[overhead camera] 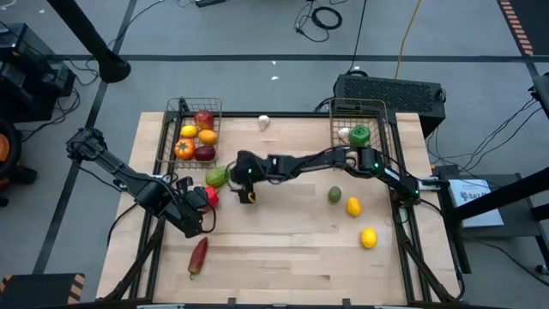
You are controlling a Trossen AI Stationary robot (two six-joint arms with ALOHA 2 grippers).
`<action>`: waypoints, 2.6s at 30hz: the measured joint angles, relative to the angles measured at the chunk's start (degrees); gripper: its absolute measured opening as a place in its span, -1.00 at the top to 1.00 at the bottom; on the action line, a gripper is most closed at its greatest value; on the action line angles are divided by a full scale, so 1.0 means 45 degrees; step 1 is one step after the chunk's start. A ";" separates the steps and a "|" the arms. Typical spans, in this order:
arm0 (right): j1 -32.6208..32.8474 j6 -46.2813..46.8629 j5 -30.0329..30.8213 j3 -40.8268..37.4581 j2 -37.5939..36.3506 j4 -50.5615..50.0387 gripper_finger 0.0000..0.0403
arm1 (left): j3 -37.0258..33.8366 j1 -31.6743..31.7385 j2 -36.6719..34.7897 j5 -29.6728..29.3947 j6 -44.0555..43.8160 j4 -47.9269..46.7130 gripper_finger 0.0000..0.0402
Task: Sort produce into baskets
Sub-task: Put the chayote into the right wire basket
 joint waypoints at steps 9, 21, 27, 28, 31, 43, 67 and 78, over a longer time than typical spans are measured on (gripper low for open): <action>-0.1041 0.0461 -0.2096 0.0311 0.0190 0.0673 -0.69 | 0.0000 0.0000 -0.0005 -0.0199 -0.0041 0.0097 0.34; -0.1233 -0.0133 -0.2733 0.2685 0.1969 0.0135 -0.69 | 0.0000 0.0748 -0.0010 -0.0247 0.0696 0.0091 0.34; -0.1245 -0.0580 -0.2758 0.3884 0.2597 -0.0735 -0.69 | 0.0000 0.0874 -0.0010 -0.0142 0.0822 0.0067 0.34; -0.1255 -0.0612 -0.2781 0.3927 0.2635 -0.0903 -0.69 | 0.0000 0.0876 -0.0010 -0.0117 0.0943 0.0079 0.34; -0.1255 -0.0784 -0.3037 0.3872 0.2888 -0.1436 -0.69 | 0.0000 0.0884 -0.0010 -0.0097 0.1038 0.0068 0.34; -0.1060 -0.0754 -0.3025 0.3879 0.2847 -0.1880 -0.64 | 0.0000 0.0884 -0.0010 -0.0068 0.0939 0.0077 0.34; -0.1065 -0.0120 -0.3003 0.3883 0.2706 -0.1979 -0.18 | 0.0000 0.0884 -0.0010 -0.0063 0.0931 0.0077 0.34; -0.1046 -0.0200 -0.3024 0.3961 0.1065 -0.5814 -0.18 | 0.0000 0.0884 -0.0005 -0.0035 0.0868 0.0096 0.34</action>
